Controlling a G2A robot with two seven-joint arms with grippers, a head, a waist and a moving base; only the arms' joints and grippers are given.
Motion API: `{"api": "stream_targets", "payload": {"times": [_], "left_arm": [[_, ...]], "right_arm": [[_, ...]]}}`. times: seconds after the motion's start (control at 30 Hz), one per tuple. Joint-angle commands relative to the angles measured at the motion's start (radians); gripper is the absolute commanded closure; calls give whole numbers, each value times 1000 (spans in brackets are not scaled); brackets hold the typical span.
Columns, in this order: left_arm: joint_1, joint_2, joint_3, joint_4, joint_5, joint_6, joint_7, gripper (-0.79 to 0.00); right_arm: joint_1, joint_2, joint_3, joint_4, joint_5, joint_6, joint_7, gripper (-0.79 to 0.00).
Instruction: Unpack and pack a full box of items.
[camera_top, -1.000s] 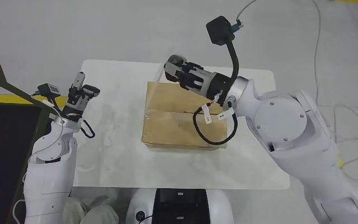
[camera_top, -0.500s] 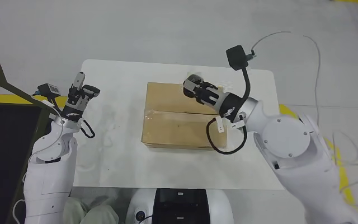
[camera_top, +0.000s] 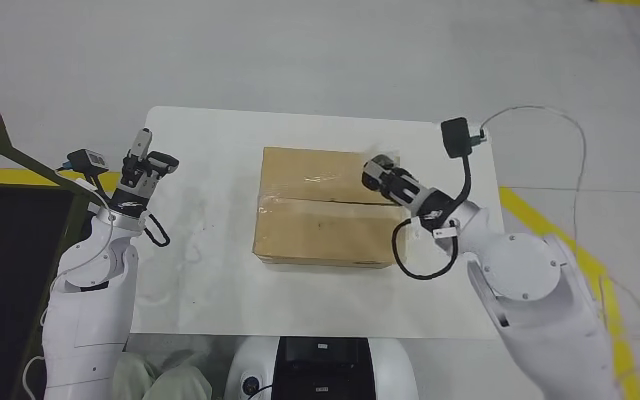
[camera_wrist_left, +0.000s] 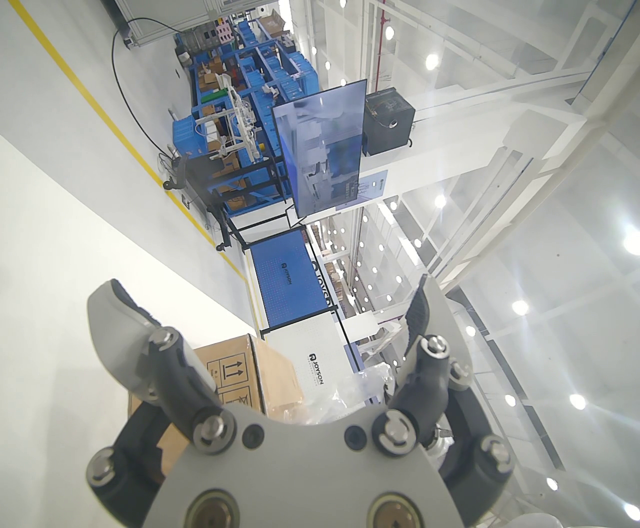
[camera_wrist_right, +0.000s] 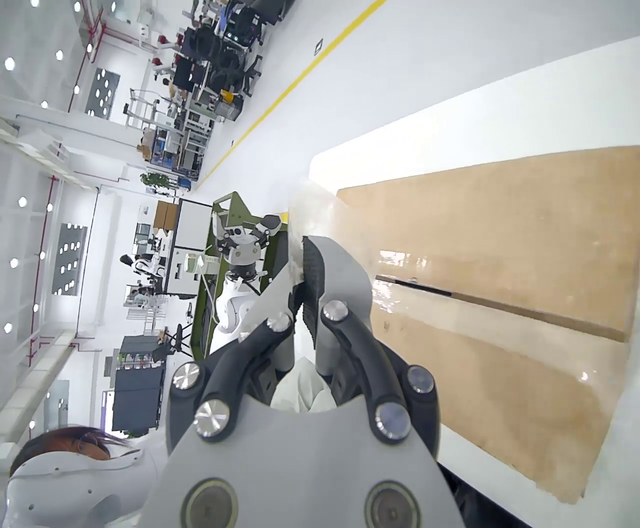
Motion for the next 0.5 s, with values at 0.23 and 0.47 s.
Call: {"api": "stream_targets", "payload": {"times": [0.23,0.47], "left_arm": [[0,0,0,0,0,0,0,-785],[0,0,0,0,0,0,0,-785]], "right_arm": [[-100,5,57,11,22,33,-32,0],[-126,8,69,37,18,61,-7,0]]}}
